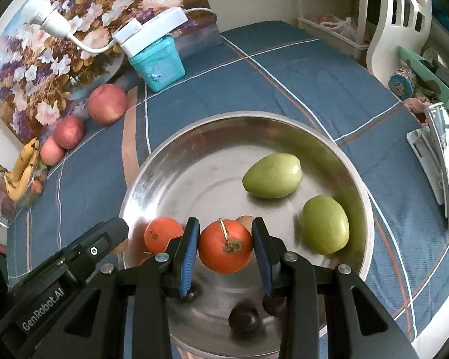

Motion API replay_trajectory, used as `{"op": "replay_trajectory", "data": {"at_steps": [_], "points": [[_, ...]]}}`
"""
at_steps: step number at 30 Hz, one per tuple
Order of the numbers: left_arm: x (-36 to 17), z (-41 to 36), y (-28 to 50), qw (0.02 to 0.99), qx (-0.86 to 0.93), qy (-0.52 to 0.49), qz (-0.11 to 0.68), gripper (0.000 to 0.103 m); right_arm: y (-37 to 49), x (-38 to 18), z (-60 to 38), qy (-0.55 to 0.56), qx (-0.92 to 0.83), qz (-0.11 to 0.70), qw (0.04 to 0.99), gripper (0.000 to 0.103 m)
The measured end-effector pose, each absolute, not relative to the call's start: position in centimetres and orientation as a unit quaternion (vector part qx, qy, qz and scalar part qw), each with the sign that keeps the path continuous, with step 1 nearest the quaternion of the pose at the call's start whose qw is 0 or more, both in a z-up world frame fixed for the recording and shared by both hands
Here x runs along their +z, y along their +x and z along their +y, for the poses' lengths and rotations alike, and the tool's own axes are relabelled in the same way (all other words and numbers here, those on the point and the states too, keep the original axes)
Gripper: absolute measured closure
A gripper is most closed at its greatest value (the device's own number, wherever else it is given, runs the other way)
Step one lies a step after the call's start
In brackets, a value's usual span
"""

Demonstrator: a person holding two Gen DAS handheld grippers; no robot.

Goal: Organize fruits

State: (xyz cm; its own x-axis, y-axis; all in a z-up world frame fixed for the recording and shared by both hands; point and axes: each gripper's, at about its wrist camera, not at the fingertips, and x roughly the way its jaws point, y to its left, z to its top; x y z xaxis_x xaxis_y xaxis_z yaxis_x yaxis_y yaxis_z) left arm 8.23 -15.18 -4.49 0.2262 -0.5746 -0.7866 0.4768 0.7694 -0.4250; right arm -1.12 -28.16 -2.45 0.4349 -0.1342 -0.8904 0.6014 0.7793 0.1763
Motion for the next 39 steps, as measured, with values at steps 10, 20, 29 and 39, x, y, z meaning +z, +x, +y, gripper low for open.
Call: {"op": "replay_trajectory", "data": {"at_steps": [10, 20, 29, 39], "points": [[-4.2, -15.0, 8.4, 0.782, -0.335, -0.050, 0.523, 0.063, -0.5, -2.7, -28.3, 0.242, -0.224, 0.487, 0.809, 0.065], [-4.8, -11.7, 9.5, 0.805, -0.243, -0.050, 0.539, 0.022, -0.7, -2.5, -28.0, 0.229, -0.231, 0.488, 0.810, 0.038], [-6.1, -7.2, 9.6, 0.827, -0.154, -0.037, 0.539, 0.000, -0.8, -2.6, -26.9, 0.211, -0.226, 0.488, 0.816, 0.016], [-6.6, -6.1, 7.7, 0.841, -0.103, 0.032, 0.530, 0.000, -0.9, -3.0, -24.9, 0.189, -0.216, 0.500, 0.817, 0.016]]}}
